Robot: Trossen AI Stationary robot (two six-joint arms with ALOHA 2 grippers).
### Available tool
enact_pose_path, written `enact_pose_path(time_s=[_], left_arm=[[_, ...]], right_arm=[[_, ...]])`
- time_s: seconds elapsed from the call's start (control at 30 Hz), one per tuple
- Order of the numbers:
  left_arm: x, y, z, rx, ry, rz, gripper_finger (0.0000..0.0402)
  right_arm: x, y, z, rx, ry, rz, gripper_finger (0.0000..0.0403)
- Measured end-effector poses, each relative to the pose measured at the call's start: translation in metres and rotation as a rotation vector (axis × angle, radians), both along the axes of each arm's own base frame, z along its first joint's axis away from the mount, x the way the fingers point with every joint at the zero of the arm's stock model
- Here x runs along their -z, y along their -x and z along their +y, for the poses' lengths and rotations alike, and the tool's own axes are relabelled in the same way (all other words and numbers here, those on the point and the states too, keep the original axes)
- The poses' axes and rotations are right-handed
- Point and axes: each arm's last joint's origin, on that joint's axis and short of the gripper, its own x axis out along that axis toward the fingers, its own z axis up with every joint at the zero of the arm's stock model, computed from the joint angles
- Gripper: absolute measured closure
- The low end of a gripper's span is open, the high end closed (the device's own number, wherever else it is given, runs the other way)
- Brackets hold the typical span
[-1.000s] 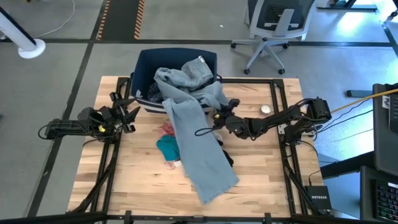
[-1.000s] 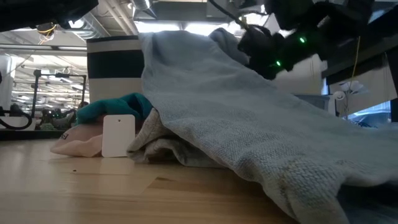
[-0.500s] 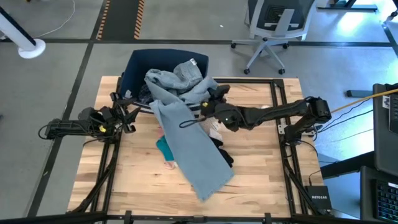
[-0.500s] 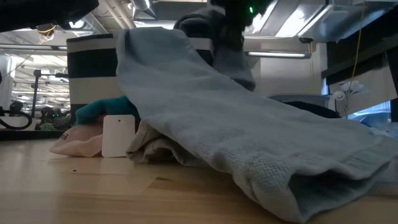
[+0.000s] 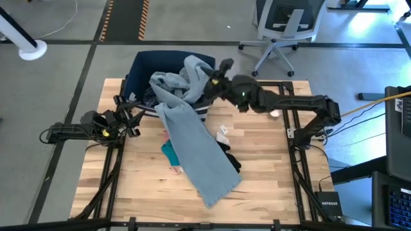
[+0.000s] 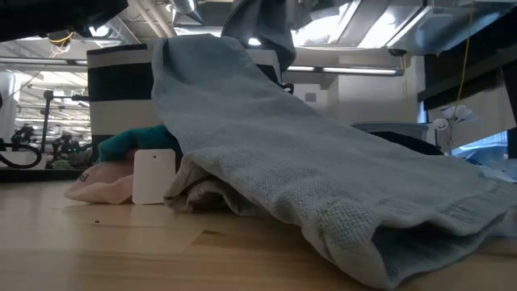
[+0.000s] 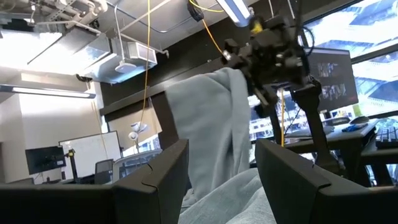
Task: Sort clothes
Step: Put the blue jeans into the blue laundry organizer
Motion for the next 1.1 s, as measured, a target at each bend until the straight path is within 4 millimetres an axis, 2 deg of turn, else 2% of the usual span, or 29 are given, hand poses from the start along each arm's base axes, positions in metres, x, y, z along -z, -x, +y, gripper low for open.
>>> enact_pose_path(time_s=[0.13,0.27,0.43,0.53,0.67,0.83,0.93,1.1], left_arm=[[0.000,0.000,0.000,0.000,0.000,0.000,0.0222],[0.000,0.000,0.000,0.000,0.000,-0.001,0.0222],[0.000,0.000,0.000,-0.009,-0.016,0.007,0.0222],[0.000,0.000,0.000,-0.010,-0.017,0.005,0.0222],[0.000,0.000,0.000,-0.011,-0.016,0.002,0.0222],[0.000,0.000,0.000,-0.010,-0.015,0.001,0.0222],[0.000,0.000,0.000,-0.010,-0.014,0.001,0.0222],[0.000,0.000,0.000,-0.008,-0.011,0.000,0.0222]], right_arm=[[0.005,-0.003,-0.025,-0.111,-0.086,-0.066,0.0371],[0.023,-0.015,-0.045,-0.148,-0.163,-0.072,0.0369],[0.053,-0.033,-0.055,-0.145,-0.213,-0.010,0.0350],[0.062,-0.038,-0.055,-0.126,-0.202,0.047,0.0325],[0.052,-0.035,-0.055,-0.098,-0.234,0.157,0.0266],[0.022,-0.019,-0.049,-0.071,-0.329,0.331,0.0199],[0.000,-0.007,-0.044,-0.057,-0.371,0.378,0.0178],[-0.028,0.006,-0.019,-0.089,-0.415,0.398,0.0172]])
